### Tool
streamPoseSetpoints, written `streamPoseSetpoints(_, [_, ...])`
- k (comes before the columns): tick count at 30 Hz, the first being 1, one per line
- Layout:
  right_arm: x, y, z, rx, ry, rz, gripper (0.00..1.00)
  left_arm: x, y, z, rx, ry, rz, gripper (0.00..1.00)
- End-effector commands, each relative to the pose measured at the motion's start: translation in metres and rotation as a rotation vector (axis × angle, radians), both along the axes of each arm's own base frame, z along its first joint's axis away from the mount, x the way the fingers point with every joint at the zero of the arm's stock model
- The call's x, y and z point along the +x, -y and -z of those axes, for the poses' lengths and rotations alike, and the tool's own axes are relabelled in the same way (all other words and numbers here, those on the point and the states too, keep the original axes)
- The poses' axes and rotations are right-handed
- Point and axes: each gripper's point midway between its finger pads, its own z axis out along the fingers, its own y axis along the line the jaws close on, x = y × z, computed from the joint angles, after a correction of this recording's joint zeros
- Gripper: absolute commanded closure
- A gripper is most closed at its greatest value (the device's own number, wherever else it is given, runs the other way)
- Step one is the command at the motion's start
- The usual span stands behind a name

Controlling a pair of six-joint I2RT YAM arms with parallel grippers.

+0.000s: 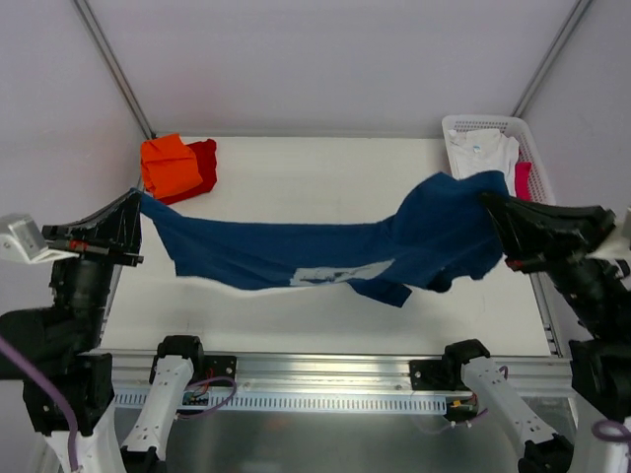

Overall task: Fold and stack the t-shirts
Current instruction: Flatten out the tshirt

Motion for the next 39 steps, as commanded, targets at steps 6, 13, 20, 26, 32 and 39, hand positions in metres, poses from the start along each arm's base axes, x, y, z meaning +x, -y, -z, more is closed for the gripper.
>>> streamPoseSetpoints(6, [-0.057, 0.016, -0.035, 0.062, 0.204, 0.003, 1.0, -0.077, 0.005, -0.047, 0.018, 0.218, 0.022, 1.0])
streamPoseSetpoints(13, [-0.093, 0.02, -0.058, 0.09, 0.347, -0.034, 1.0, -0.115, 0.005, -0.067, 0.035, 0.322, 0.011, 1.0])
streamPoseSetpoints(20, [-0.136, 0.035, -0.096, 0.177, 0.522, -0.029, 1.0, -0.16, 0.0, -0.09, 0.035, 0.45, -0.022, 1.0])
streamPoseSetpoints(26, [-0.156, 0.041, -0.128, 0.22, 0.599, -0.043, 1.0, -0.172, 0.0, -0.077, 0.0, 0.464, -0.032, 1.0])
streamPoseSetpoints(32, [-0.165, 0.044, -0.157, 0.245, 0.636, -0.048, 1.0, -0.168, -0.002, -0.043, -0.037, 0.436, -0.063, 1.0])
streamPoseSetpoints(39, [-0.136, 0.036, -0.167, 0.241, 0.558, -0.052, 1.0, -0.144, -0.006, -0.007, -0.086, 0.352, -0.071, 1.0])
